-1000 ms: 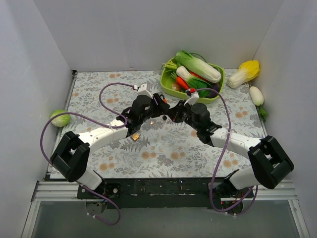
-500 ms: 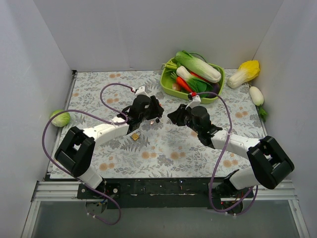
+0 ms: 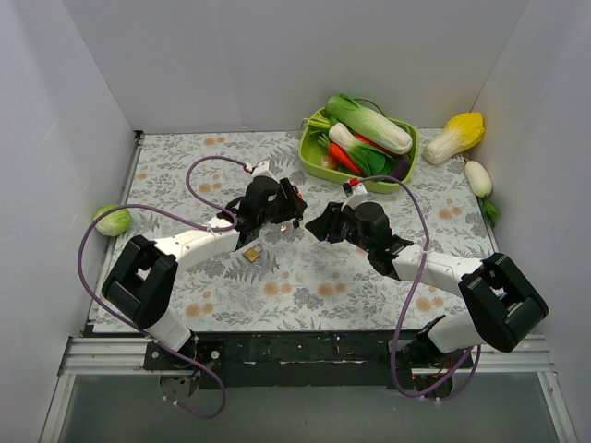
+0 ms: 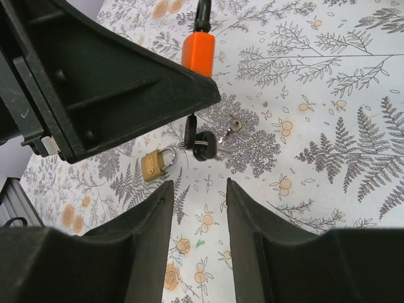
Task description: Unlock with the key
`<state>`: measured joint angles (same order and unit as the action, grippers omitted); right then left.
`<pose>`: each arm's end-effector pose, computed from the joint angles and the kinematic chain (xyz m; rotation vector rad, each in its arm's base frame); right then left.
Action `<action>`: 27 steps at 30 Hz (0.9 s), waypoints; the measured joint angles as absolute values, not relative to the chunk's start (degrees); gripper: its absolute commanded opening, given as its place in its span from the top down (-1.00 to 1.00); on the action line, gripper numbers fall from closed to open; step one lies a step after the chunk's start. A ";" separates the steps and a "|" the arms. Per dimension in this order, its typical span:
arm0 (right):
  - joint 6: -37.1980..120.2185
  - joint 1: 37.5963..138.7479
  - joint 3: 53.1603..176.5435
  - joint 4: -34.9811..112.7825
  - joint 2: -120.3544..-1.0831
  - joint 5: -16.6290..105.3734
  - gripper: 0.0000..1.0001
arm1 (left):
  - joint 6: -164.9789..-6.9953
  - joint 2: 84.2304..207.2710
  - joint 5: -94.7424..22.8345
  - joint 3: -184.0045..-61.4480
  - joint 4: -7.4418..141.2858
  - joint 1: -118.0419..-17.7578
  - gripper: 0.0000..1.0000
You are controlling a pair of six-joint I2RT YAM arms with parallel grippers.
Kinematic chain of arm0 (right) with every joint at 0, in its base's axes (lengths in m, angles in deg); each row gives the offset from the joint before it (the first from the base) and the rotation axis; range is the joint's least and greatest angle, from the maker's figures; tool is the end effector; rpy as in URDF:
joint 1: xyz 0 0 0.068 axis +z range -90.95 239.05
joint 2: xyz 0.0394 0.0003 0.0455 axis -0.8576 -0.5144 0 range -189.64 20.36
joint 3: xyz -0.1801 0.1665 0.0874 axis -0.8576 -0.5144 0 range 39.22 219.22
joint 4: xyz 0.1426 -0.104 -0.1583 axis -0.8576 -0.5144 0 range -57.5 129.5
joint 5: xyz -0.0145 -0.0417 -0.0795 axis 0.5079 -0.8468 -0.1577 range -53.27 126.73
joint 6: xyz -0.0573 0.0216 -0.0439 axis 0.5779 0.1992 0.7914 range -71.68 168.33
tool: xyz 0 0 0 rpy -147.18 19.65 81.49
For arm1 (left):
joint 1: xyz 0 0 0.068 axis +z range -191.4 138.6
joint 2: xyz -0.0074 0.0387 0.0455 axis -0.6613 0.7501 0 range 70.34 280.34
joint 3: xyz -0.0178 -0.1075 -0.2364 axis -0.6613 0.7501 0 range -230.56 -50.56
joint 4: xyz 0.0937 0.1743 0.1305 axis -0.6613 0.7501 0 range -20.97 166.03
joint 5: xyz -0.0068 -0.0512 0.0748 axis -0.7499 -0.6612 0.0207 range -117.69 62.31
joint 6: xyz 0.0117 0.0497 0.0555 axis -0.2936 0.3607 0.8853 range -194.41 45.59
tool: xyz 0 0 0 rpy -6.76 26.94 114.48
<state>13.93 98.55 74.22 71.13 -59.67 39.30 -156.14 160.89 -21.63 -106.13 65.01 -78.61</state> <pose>0.2354 0.1978 0.2166 -0.1190 1.9067 0.9412 0.2858 -0.2087 0.2177 -0.9427 2.1195 -1.0686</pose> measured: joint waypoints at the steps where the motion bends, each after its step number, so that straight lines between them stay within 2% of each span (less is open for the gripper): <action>1: 14.11 98.55 74.22 71.33 -59.67 39.76 0.10 | -156.43 160.89 -22.13 -105.98 64.71 -78.63 1.00; 21: 15.59 98.55 78.53 74.39 -64.41 42.88 0.35 | -157.78 159.62 -24.36 -104.60 63.14 -78.63 1.00; 27: 15.59 98.55 79.12 74.33 -65.28 42.86 0.36 | -157.78 159.60 -24.38 -104.58 62.98 -78.63 1.00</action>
<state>15.59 98.55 79.12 74.33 -65.28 42.86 -157.78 159.60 -24.38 -104.58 62.98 -78.63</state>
